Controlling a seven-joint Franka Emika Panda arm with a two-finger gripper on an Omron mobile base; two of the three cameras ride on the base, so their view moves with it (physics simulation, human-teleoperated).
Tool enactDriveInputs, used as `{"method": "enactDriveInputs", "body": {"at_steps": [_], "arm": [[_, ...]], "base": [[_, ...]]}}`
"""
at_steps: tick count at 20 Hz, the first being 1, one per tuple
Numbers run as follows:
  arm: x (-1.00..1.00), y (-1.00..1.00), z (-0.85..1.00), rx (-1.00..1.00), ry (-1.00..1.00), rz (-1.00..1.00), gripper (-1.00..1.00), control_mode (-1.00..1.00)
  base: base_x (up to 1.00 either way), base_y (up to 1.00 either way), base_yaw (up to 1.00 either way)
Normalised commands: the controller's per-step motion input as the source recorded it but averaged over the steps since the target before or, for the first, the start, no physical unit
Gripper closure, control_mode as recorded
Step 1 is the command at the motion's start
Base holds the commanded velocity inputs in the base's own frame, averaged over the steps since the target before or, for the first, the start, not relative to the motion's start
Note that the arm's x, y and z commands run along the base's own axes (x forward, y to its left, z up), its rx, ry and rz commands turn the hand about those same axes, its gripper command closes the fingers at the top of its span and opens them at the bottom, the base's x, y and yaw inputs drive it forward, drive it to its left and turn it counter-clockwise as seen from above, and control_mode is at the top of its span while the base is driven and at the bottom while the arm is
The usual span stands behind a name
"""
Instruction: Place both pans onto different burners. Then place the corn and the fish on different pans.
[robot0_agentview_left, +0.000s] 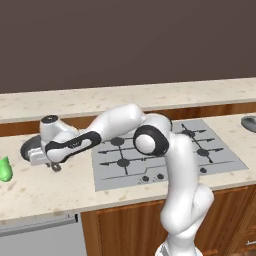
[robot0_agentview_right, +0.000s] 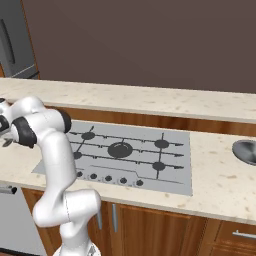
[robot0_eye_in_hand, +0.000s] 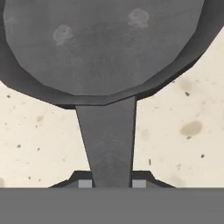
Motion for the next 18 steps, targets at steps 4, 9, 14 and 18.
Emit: {"method": "enactDriveInputs", "body": {"at_steps": [4, 9, 14, 18], "arm": [[-0.56, -0.56, 0.23, 0.02, 0.00, -0.16, 1.00, -1.00], [-0.72, -0.70, 0.14, 0.05, 0.00, -0.25, 1.00, -1.00], [-0.76, -0.79, 0.09, 0.07, 0.00, -0.34, 1.00, -1.00], [-0.56, -0.83, 0.11, 0.08, 0.00, -0.35, 1.00, -1.00]], "base": [[0.00, 0.00, 0.00], [0.00, 0.00, 0.00], [0.00, 0.00, 0.00], [0.00, 0.00, 0.00]]}}
